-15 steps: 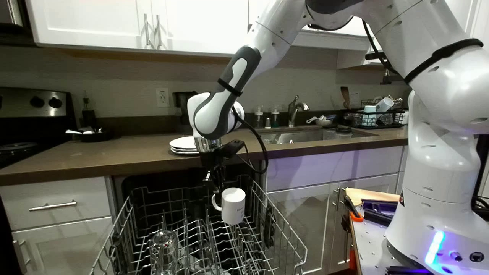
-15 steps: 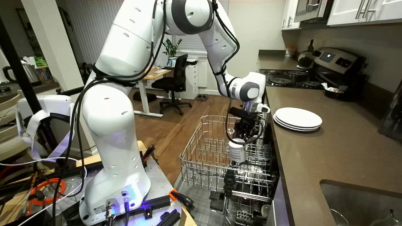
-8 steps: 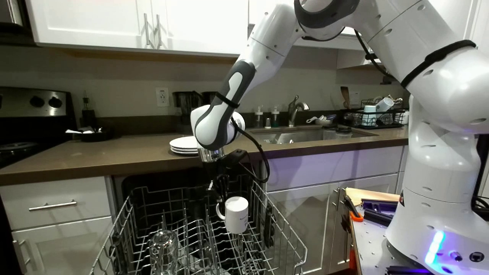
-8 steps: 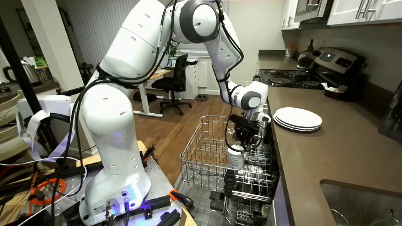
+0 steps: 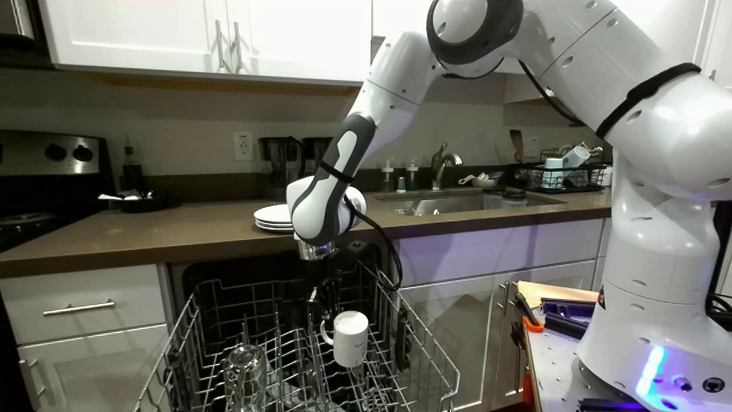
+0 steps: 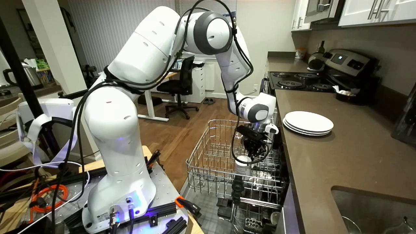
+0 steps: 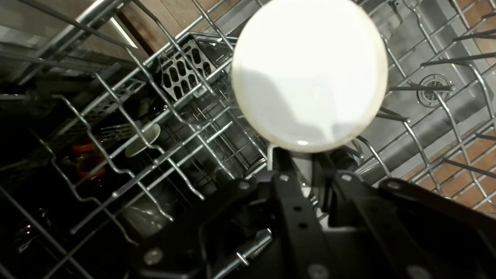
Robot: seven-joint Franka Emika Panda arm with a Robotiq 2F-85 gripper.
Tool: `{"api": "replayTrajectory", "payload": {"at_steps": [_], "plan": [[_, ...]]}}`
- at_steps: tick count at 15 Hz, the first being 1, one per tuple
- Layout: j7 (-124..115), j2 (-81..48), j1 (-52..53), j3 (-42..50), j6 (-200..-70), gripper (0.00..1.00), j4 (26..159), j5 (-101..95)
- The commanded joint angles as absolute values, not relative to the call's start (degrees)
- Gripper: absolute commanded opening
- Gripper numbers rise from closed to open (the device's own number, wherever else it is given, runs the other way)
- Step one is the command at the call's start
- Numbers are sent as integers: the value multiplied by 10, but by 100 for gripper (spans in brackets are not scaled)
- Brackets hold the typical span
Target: Move the white mug to the right side of the plate dryer
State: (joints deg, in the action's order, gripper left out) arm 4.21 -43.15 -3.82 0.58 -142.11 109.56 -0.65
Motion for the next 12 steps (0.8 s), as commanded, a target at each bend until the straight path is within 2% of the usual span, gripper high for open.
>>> {"api": "replayTrajectory", "payload": {"at_steps": [1,10,11,12], "plan": [[49,-459,-45,-6,-1436,6,1077,6],[46,-494,-42,-5,-1434,7,1054,1],[42,-488,-37,-3,-1428,42,1058,-2],[43,-483,-36,-3,-1423,44,1061,-3]]}}
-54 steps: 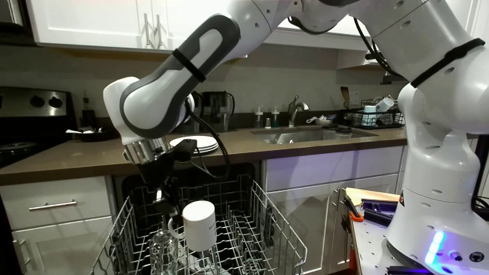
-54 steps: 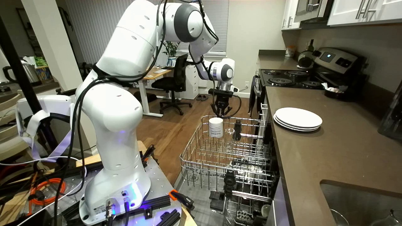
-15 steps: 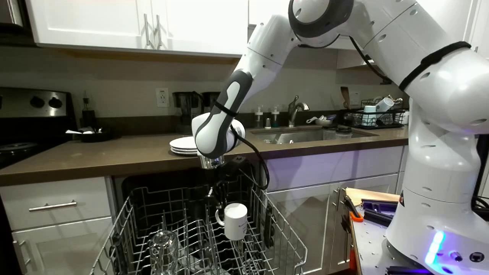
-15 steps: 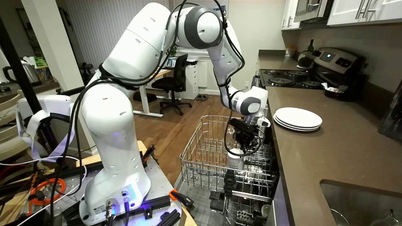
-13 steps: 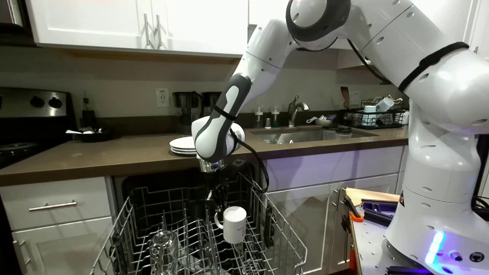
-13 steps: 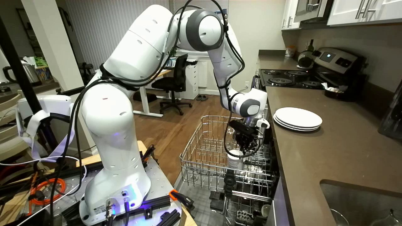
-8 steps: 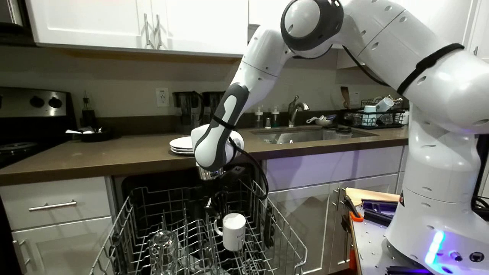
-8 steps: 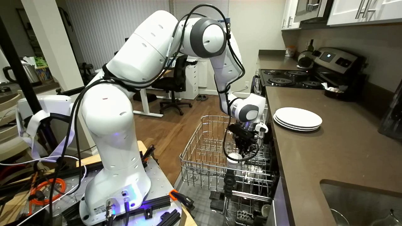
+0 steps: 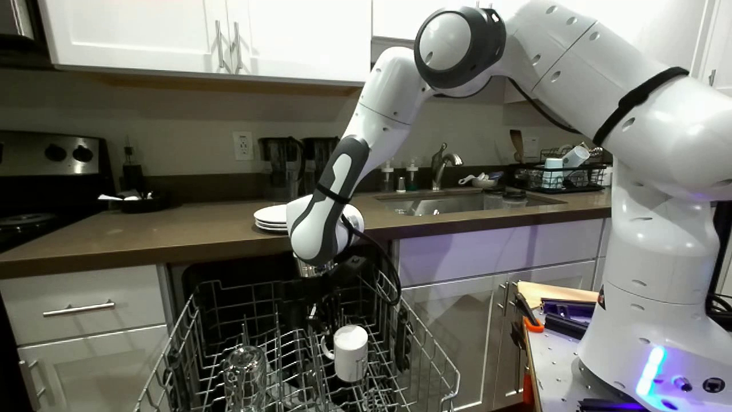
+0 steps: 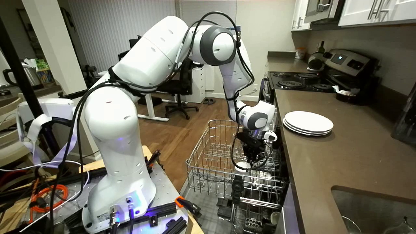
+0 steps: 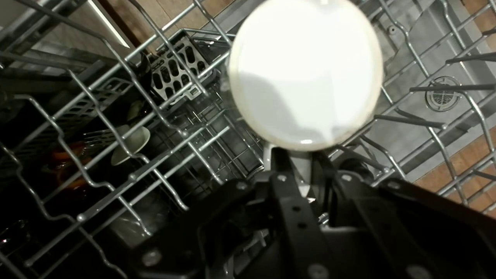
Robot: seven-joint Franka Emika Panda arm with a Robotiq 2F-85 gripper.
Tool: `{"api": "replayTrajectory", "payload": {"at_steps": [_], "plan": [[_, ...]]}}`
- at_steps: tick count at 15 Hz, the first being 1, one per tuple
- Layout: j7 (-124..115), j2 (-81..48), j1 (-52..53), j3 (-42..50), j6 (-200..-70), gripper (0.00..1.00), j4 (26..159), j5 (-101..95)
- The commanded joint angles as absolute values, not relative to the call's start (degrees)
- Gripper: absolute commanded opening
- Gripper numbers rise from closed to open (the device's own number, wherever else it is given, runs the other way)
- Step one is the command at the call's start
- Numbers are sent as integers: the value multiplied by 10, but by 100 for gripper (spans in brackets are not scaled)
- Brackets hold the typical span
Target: Move the white mug to the right side of the plate dryer
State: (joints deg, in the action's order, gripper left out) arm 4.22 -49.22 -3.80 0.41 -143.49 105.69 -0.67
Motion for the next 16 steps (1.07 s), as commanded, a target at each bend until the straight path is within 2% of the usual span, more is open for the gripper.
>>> {"api": "replayTrajectory", "payload": {"at_steps": [1,9,16], "plan": [[42,-475,-33,-4,-1418,49,1066,-4],[38,-378,-3,-12,-1354,98,1112,-13],[44,-276,19,-17,-1272,100,1157,-24]]}}
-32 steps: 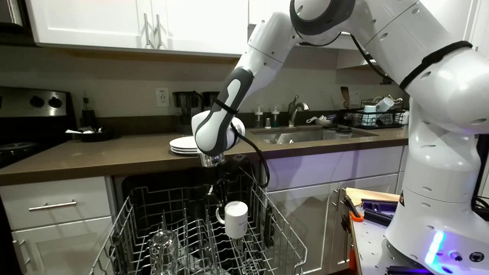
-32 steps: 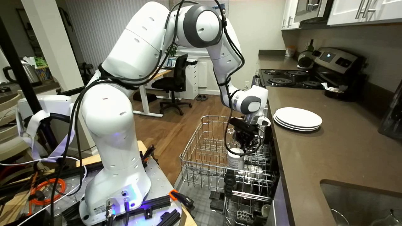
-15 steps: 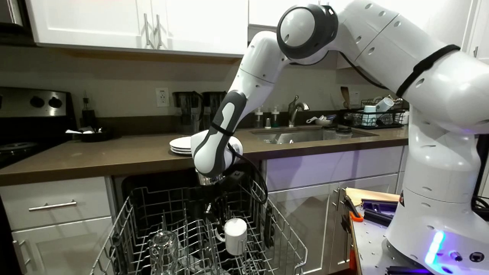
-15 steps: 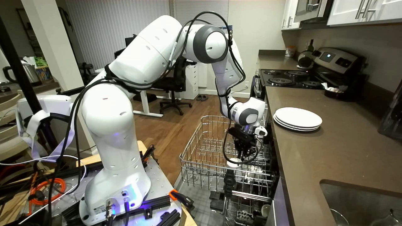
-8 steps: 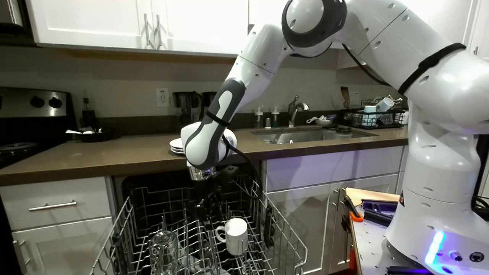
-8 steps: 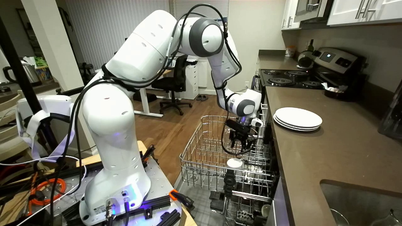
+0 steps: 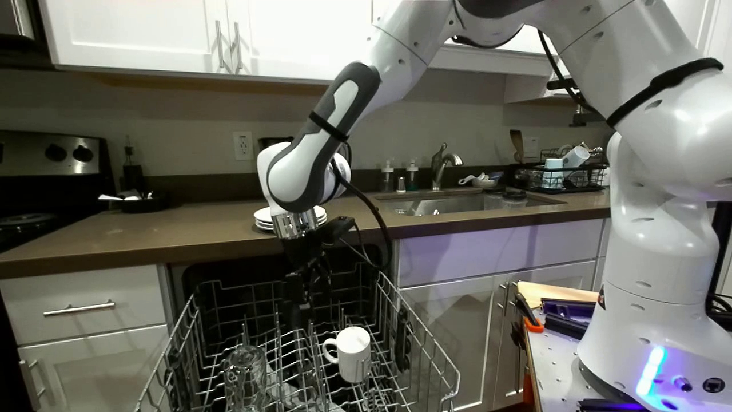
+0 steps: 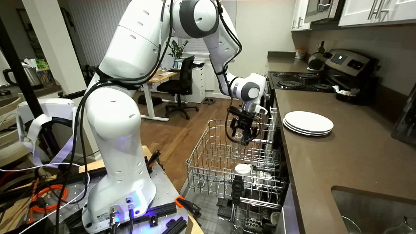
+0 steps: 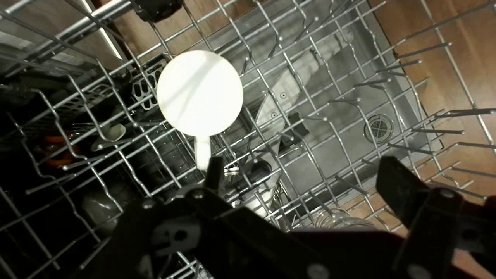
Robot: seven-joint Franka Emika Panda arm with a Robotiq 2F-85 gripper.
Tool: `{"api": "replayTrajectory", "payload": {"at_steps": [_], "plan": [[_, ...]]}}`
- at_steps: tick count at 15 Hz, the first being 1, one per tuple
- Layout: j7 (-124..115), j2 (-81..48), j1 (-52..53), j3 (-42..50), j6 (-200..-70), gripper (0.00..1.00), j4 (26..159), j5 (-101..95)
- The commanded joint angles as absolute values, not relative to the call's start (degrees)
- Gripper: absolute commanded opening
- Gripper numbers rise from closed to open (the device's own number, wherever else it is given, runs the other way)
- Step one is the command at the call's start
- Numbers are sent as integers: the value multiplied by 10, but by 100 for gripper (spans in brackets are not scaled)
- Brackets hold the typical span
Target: Move the white mug to the right side of the plate dryer
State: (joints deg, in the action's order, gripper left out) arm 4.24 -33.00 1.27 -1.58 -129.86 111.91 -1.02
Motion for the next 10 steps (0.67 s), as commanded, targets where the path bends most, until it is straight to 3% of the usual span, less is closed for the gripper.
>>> {"api": "replayTrajectory", "payload": {"at_steps": [1,10], "plan": [[46,-265,20,-18,-1264,100,1163,-24],[45,-238,24,-25,-1251,100,1174,-16]]}}
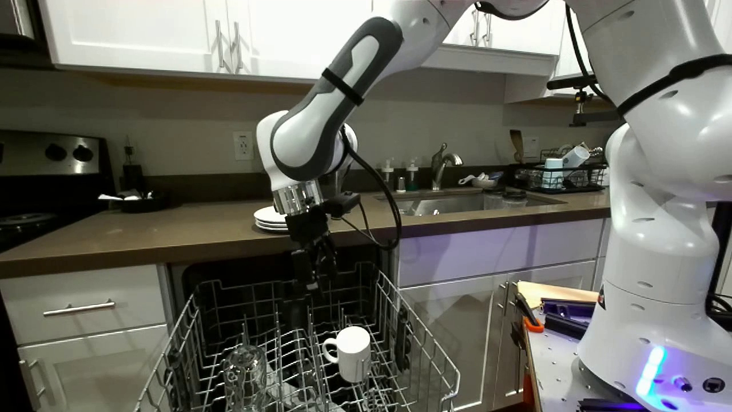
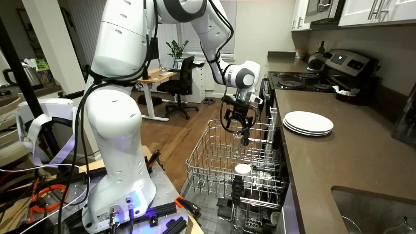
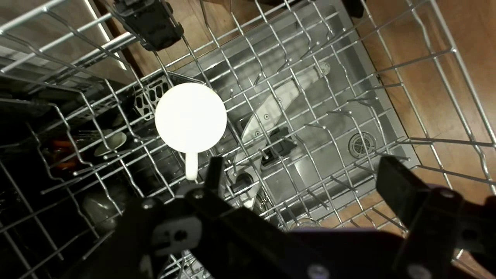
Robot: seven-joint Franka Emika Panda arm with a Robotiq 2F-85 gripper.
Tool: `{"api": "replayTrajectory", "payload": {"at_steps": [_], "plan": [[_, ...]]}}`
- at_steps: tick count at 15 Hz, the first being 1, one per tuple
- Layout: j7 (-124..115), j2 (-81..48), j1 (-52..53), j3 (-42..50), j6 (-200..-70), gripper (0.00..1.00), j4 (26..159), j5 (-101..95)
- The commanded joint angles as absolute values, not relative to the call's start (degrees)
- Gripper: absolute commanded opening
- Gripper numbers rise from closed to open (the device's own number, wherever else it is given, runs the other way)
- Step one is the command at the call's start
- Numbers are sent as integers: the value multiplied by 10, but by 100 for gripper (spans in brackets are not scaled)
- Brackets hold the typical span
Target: Move the white mug to the right side of the plate dryer
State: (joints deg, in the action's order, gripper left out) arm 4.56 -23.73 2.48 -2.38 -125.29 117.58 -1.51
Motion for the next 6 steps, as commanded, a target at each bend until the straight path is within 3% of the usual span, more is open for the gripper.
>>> {"api": "replayTrajectory", "payload": {"at_steps": [1,6], "plan": [[46,-235,24,-26,-1251,100,1178,-16],[46,-232,24,-27,-1251,100,1180,-16]]}}
